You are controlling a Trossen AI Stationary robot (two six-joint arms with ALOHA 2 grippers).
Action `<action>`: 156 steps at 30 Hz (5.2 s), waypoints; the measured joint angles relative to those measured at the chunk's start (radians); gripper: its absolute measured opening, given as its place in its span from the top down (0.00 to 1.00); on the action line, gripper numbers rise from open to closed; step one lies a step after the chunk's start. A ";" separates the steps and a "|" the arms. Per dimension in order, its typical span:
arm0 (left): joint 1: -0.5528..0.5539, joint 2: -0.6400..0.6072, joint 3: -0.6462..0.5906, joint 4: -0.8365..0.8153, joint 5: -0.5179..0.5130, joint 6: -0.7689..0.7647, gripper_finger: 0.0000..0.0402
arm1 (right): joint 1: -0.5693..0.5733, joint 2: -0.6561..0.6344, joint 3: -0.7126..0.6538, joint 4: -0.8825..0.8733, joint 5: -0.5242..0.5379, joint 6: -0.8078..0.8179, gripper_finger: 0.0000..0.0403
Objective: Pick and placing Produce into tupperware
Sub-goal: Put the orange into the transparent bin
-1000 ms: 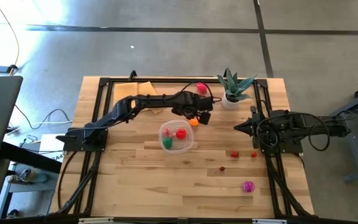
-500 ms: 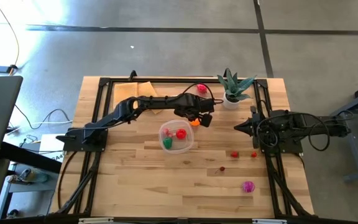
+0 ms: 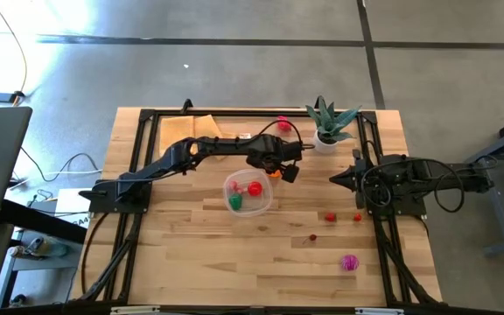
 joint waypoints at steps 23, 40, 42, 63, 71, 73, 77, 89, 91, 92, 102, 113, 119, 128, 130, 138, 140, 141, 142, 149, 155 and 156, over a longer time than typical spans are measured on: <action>0.000 0.000 0.000 0.005 -0.006 0.029 0.01 | 0.000 0.000 0.000 0.000 -0.001 0.000 1.00; 0.000 -0.001 0.000 0.024 -0.070 0.148 0.02 | 0.000 0.000 0.000 0.000 -0.001 0.000 1.00; 0.000 -0.001 0.000 0.024 -0.070 0.148 0.04 | 0.000 0.000 0.000 0.000 -0.001 0.000 1.00; -0.014 -0.003 -0.031 0.029 -0.040 0.080 0.41 | 0.000 0.000 0.000 0.000 -0.001 0.000 1.00; -0.013 -0.003 -0.032 0.032 -0.065 0.115 0.36 | 0.000 0.000 0.000 0.000 -0.001 0.000 1.00; -0.013 -0.003 -0.032 0.035 -0.075 0.125 0.34 | 0.000 0.000 0.000 0.000 -0.001 0.000 1.00; -0.013 -0.003 -0.032 0.036 -0.082 0.126 0.35 | 0.000 0.000 0.000 0.000 -0.001 0.000 1.00; -0.013 -0.002 -0.032 0.062 -0.078 0.149 0.30 | 0.000 0.000 0.000 0.000 -0.001 0.000 1.00; -0.013 -0.002 -0.032 0.065 -0.079 0.152 0.25 | 0.000 0.000 0.000 0.000 -0.001 0.000 1.00; -0.013 -0.002 -0.032 0.065 -0.080 0.153 0.24 | 0.000 0.000 0.000 0.000 -0.001 0.000 1.00; -0.013 -0.002 -0.032 0.074 -0.099 0.159 0.21 | 0.000 0.000 0.000 0.000 -0.001 0.000 1.00; -0.013 -0.002 -0.032 0.072 -0.100 0.149 0.38 | 0.000 0.000 0.000 0.000 -0.001 0.000 1.00; -0.013 -0.002 -0.032 0.070 -0.101 0.140 0.40 | 0.000 0.000 0.000 0.000 -0.001 0.000 1.00; -0.013 -0.001 -0.032 0.069 -0.108 0.147 0.35 | 0.000 0.000 0.000 0.000 -0.001 0.000 1.00; -0.013 -0.001 -0.032 0.069 -0.108 0.147 0.39 | 0.000 0.000 0.000 0.000 -0.001 0.000 1.00; -0.013 -0.001 -0.032 0.071 -0.127 0.148 0.39 | 0.000 0.000 0.000 0.000 -0.001 0.000 1.00; -0.013 -0.001 -0.032 0.077 -0.134 0.159 0.36 | 0.000 0.000 0.000 0.000 -0.001 0.000 1.00; -0.013 -0.001 -0.032 0.079 -0.135 0.163 0.35 | 0.000 0.000 0.000 0.000 -0.001 0.000 1.00; -0.013 -0.001 -0.032 0.080 -0.136 0.166 0.35 | 0.000 0.000 0.000 0.000 -0.001 0.000 1.00; -0.014 -0.001 -0.009 0.068 -0.136 0.174 0.43 | 0.000 0.000 0.000 0.000 -0.001 0.000 1.00; -0.022 -0.001 0.095 -0.042 -0.151 0.194 0.43 | 0.000 0.000 0.000 0.000 -0.001 0.000 1.00; -0.027 -0.001 0.120 -0.078 -0.163 0.200 0.43 | 0.000 0.000 0.000 0.000 -0.001 0.000 1.00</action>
